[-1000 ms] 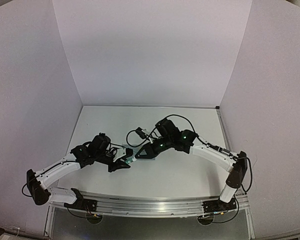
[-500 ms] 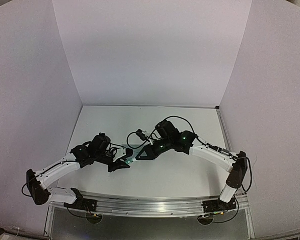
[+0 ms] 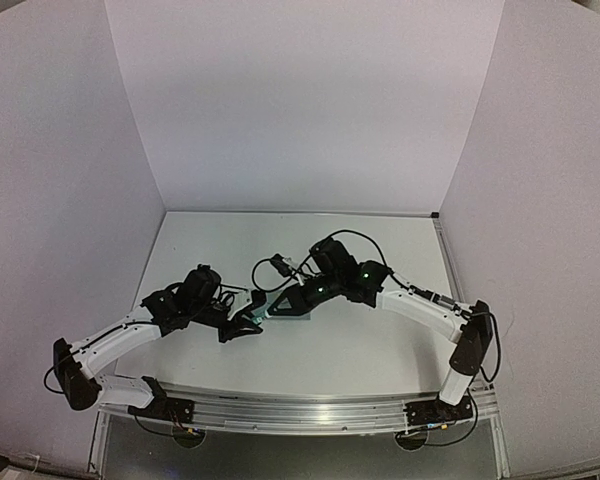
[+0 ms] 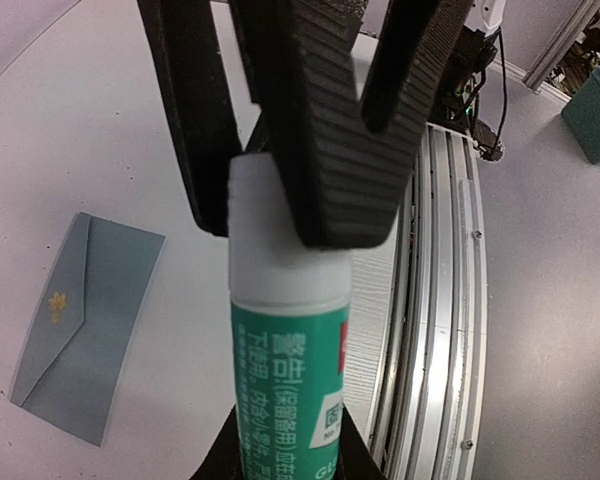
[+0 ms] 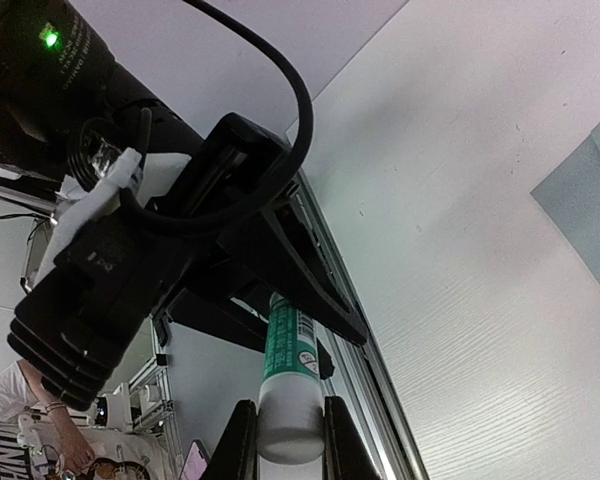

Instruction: Place the letter into the envelope and seal it

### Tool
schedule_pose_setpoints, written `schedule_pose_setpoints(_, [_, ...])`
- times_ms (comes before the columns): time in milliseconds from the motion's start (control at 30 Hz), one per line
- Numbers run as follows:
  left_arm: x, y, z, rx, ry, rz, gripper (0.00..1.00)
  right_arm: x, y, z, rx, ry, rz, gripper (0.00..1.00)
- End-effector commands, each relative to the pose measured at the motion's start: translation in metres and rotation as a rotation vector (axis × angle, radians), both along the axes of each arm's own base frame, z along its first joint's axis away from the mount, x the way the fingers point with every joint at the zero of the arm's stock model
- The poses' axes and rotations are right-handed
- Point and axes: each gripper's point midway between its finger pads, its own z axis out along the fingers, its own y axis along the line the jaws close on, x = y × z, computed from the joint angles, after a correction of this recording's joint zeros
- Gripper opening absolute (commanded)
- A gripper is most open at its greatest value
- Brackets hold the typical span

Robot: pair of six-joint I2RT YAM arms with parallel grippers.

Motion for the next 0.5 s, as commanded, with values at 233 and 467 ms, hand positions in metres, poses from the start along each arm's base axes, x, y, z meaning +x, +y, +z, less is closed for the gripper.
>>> schedule_pose_setpoints(233, [0.049,-0.033,0.073,-0.199,-0.333,0.023,0.0,-0.033,0.042,-0.073,-0.125,0.086,0.089,0.0])
schedule_pose_setpoints(467, [0.066,-0.033,0.079,-0.21,-0.419,0.06,0.0,-0.036,0.054,-0.092,-0.132,0.116,0.07,0.0])
